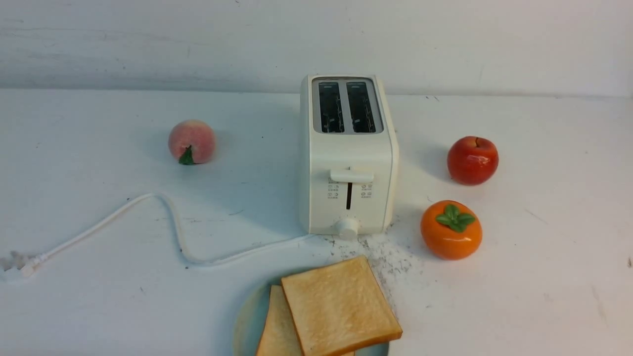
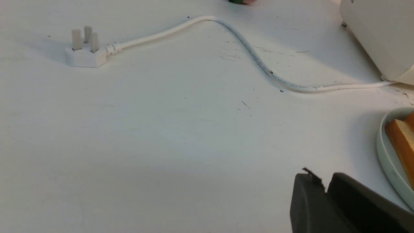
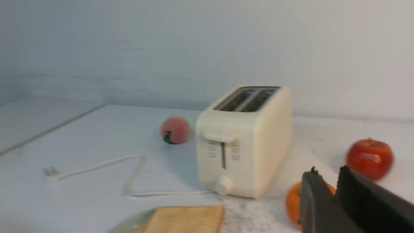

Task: Take toasted bread from bread machine on white table place on plate.

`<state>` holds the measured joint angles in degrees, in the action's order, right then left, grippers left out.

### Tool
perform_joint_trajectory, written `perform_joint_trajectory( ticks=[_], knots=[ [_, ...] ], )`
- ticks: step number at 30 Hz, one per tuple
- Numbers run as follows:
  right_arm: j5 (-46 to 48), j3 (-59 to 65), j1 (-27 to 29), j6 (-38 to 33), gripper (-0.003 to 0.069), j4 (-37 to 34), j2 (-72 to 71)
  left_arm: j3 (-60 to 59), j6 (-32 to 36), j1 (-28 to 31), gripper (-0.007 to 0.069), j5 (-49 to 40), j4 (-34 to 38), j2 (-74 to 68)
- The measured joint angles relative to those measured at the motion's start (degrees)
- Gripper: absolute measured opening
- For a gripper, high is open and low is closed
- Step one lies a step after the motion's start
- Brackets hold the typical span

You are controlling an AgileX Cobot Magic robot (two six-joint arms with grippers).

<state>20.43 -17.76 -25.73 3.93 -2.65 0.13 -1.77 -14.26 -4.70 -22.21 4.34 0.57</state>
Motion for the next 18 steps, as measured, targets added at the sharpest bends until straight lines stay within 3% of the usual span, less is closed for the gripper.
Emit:
perform_joint_trajectory(
  ticks=[8,18],
  knots=[
    [0.6,17.6,21.9,0.0,0.0118,3.1,-0.5,0.0,0.0,0.0,0.0088,0.0,0.0,0.0],
    [1.9,18.5,23.8,0.1,0.0131,3.3,-0.7,0.0,0.0,0.0,0.0092,-0.2,-0.1,0.0]
  ],
)
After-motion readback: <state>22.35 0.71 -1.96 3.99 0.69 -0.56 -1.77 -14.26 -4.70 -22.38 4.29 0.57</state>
